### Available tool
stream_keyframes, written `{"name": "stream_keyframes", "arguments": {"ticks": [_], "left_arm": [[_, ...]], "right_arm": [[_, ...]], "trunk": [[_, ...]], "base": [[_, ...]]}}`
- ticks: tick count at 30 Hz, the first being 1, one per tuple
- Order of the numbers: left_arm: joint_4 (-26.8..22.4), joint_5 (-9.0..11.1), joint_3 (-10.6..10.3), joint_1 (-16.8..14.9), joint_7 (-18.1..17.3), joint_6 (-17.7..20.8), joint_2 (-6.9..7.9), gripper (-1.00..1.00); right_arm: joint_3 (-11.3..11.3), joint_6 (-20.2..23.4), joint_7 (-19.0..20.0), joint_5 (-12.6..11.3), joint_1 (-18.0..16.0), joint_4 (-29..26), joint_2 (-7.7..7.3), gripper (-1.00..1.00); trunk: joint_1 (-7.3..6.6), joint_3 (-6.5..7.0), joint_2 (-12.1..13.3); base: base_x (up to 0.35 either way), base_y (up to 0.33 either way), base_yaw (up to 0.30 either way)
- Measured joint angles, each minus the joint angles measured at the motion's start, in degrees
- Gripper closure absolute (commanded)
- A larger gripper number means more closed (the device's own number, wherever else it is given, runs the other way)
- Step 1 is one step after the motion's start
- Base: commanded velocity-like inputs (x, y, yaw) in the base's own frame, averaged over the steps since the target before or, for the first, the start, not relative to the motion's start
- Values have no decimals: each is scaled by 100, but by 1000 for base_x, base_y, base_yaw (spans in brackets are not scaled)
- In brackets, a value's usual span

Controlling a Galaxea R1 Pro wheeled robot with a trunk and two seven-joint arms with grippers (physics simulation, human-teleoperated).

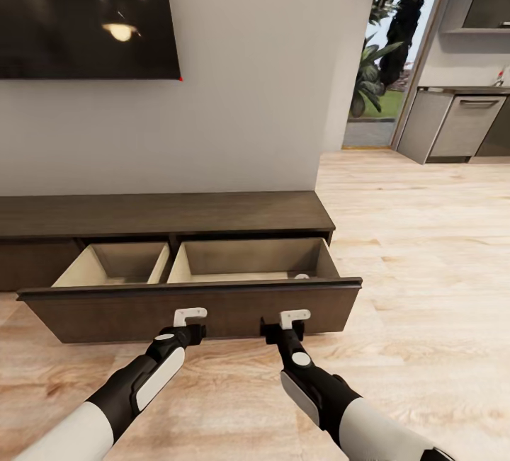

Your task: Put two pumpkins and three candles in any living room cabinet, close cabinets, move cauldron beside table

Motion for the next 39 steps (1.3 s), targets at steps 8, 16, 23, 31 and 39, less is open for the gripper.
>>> {"name": "stream_keyframes", "arguments": {"ticks": [8, 16, 23, 31, 39], "left_arm": [[-6, -4, -5, 0, 3, -5, -11, -100], [0, -4, -8, 0, 3, -9, -5, -100], [-28, -9, -9, 0, 3, -25, -2, -100], [-77, -7, -9, 8, 10, -378, 4, -100], [-79, -7, -10, 9, 37, -423, -2, -100]], "right_arm": [[-30, 7, -1, -13, 0, 0, -5, -100], [-36, 0, -13, -16, 0, 0, -9, -100], [-29, 0, -3, -79, 0, -4, -10, -100], [-33, 9, -9, -92, 0, 0, -10, -100], [-44, 15, -15, -100, 0, 0, -10, -100]], "trunk": [[8, -66, -4], [29, -243, -14], [47, -398, -24], [67, -576, -35], [82, -710, -43]], "base": [[0, 0, 0], [0, 0, 0], [0, 0, 0], [0, 0, 0], [0, 0, 0]]}}
